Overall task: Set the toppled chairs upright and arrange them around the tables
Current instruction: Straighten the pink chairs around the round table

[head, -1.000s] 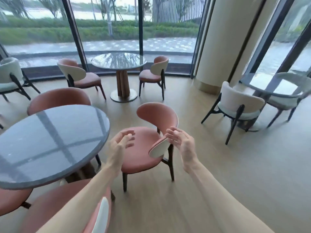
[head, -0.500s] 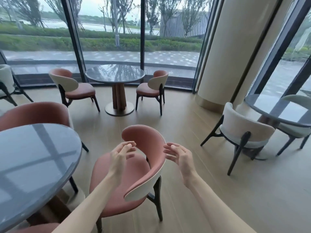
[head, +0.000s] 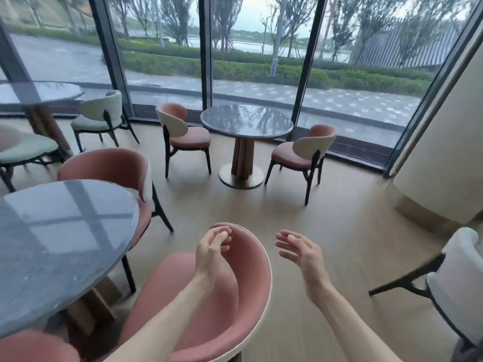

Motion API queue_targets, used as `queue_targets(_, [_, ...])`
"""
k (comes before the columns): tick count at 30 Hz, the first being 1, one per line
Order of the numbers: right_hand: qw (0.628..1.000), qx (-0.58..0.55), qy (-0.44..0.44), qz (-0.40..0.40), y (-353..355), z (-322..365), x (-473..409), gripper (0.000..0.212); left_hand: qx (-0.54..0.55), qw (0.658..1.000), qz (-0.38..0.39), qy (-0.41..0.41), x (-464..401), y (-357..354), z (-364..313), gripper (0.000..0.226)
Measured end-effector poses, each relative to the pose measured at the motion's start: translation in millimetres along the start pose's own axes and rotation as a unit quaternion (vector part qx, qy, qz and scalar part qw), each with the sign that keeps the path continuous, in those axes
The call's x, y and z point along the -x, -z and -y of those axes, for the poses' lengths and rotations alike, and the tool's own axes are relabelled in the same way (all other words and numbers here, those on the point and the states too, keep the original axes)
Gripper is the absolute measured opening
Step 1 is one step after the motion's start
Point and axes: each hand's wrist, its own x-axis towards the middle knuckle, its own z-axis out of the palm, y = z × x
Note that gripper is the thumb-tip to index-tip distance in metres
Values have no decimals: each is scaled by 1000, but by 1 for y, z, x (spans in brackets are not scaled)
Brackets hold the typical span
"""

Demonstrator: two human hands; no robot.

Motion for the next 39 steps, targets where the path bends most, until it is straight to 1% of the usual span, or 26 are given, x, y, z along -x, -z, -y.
queue_targets(2, [999,3,-4,37,20,0,-40,24,1,999,-42,-21,-9,-24,5,22])
queue_targets(4, [997,7,-28,71,38,1,-71,24,3,994,-106,-18,-8,-44,10,23])
queue_targets(7, [989,21,-53,136,57,2,-107,23,11,984,-180,-8,3,-66,20,20])
queue_targets(9, [980,36,-52,188,63,10,-131,23,15,975,-221,-22,10,-78,21,26])
queue_targets(12, [969,56,-71,228,59,16,-158,22,24,956,-293,-20,14,-83,24,21])
queue_targets(15, [948,75,-78,299,49,12,-180,22,39,934,-354,-24,6,-86,32,23])
queue_targets(18, [930,102,-78,346,35,3,-210,22,47,913,-404,-23,-12,-92,50,23])
queue_targets(21, [919,110,-94,368,26,-7,-236,23,62,896,-439,-4,-33,-104,69,21])
queue_targets(23, [902,123,-106,401,25,-16,-250,23,58,882,-468,10,-44,-118,82,21])
queue_targets(28, [874,144,-133,444,8,-22,-268,20,62,853,-517,7,-47,-146,88,22])
queue_targets(33, [834,157,-97,520,-16,-21,-269,15,51,829,-557,-10,-38,-149,76,23])
queue_targets(35, [816,172,-98,543,-17,-27,-274,21,40,818,-573,-5,-27,-154,80,19])
queue_targets(37, [796,191,-102,565,-14,-35,-280,14,37,795,-606,11,-14,-162,88,15])
queue_targets(39, [772,222,-112,584,-6,-46,-289,13,45,765,-641,43,0,-176,97,12])
